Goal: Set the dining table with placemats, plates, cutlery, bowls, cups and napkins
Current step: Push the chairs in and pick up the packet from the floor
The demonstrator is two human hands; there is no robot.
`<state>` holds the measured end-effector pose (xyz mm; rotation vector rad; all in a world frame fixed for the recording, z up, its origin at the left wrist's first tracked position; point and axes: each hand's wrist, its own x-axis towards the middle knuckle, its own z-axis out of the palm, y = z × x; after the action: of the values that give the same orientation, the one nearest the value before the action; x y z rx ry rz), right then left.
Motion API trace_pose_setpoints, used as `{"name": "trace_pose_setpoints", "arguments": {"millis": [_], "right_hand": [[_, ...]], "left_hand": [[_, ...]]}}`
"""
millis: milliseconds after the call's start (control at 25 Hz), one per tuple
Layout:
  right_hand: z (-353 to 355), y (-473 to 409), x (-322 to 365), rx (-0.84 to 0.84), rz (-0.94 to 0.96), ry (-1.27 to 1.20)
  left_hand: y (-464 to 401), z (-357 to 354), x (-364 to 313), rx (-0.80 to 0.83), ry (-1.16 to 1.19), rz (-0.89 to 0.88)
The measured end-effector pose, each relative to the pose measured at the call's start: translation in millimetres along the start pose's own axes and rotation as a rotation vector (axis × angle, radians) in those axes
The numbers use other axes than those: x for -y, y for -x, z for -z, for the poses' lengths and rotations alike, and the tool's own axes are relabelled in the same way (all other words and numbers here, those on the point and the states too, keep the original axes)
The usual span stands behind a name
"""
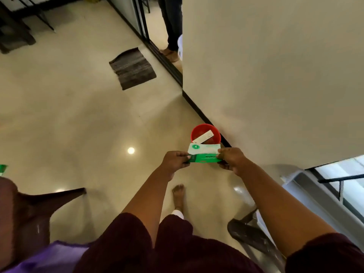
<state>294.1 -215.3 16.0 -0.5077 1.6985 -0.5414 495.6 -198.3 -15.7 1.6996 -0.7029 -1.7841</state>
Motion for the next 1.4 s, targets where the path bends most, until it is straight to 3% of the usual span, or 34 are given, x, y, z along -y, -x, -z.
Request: {"name": "trace_pose_setpoints", "arguments": {"millis": [120,240,520,640,760,920,1080,1240,1400], "right_hand": [[-9,-42,43,-0.013,-0.03,0.004],[-21,-88,72,-0.076,-0.027,0.018],[-48,-184,111,-0.151,-0.053,0.004],[-62,-253,119,-0.167,-0.035,0.086],[-75,-338,107,-0.228,-0.052,0.202],[-80,-445,74,-0.174,-0.087,0.264],[-81,-528,47,-0.195,-0.07,0.341],[-82,-535,40,-0.241,-0.139,0.662],[-87,-481,77,-0.177,-0.015,0.911]], "left_hand": [[-43,4,-39,0.123,-0.054,0.044],[-88,9,-61,0.199,-0.261,0.045],[-196,6,-70,0.066,-0.658,-0.001],[-255,2,-69,0.045,-0.707,-0.013],[-322,-6,-45,0.113,-0.753,0.019],[-416,-20,8,0.184,-0.797,0.091],[-485,-37,50,0.242,-0.73,0.172],[-485,-37,46,0.227,-0.707,0.162],[-445,-22,-5,0.035,-1.167,-0.034]]}}
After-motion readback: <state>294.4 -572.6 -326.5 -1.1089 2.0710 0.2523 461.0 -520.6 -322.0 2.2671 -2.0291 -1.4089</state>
